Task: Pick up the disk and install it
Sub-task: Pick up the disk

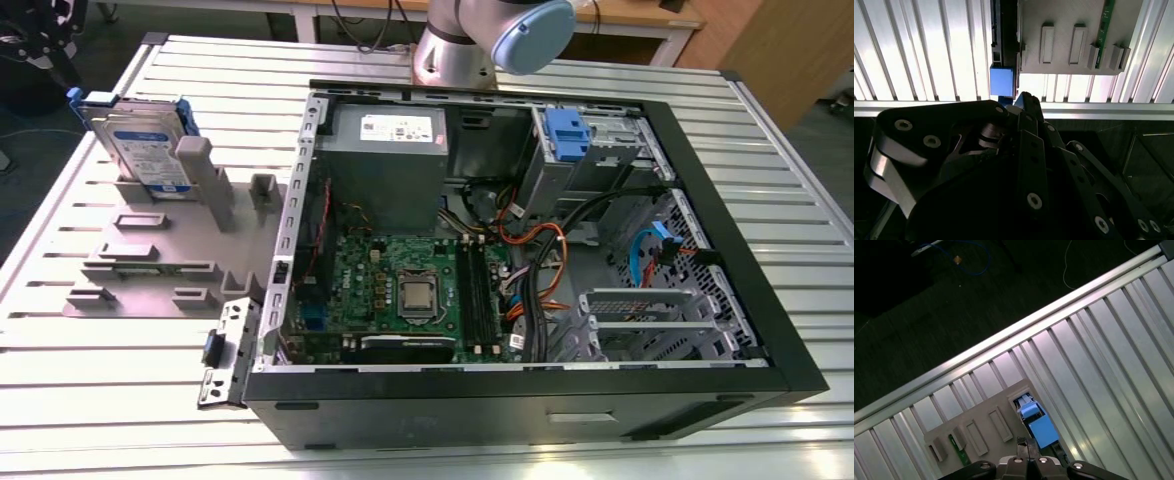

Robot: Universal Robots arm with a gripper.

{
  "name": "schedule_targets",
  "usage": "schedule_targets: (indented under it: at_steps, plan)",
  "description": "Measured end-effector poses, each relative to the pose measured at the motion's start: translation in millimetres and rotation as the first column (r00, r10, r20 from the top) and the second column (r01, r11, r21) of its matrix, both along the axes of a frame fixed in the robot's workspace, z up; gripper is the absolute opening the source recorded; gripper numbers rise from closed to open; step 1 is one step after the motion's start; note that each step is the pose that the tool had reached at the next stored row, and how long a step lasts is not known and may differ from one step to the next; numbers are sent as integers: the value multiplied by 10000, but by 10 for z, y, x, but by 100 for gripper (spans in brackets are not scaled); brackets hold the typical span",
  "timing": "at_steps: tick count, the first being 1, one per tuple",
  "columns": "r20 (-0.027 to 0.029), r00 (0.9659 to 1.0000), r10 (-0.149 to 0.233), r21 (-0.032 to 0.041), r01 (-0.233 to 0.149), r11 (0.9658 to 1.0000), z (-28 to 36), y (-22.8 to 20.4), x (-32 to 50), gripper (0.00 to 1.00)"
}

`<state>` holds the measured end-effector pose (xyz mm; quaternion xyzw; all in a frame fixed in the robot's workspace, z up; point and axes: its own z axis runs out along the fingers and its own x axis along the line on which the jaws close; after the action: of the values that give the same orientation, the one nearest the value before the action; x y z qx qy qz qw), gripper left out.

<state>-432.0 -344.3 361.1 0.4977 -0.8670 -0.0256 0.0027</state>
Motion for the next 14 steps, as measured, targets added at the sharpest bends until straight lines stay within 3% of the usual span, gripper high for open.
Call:
schedule_targets:
  at_steps: [4, 8, 14]
  plan:
    - [0, 10000, 77, 1, -77, 10000, 0, 0, 0, 11]
    - [0, 9985, 546, 0, -546, 9985, 0, 0, 0, 11]
    - [0, 9910, 1339, 0, -1339, 9910, 0, 0, 0, 11]
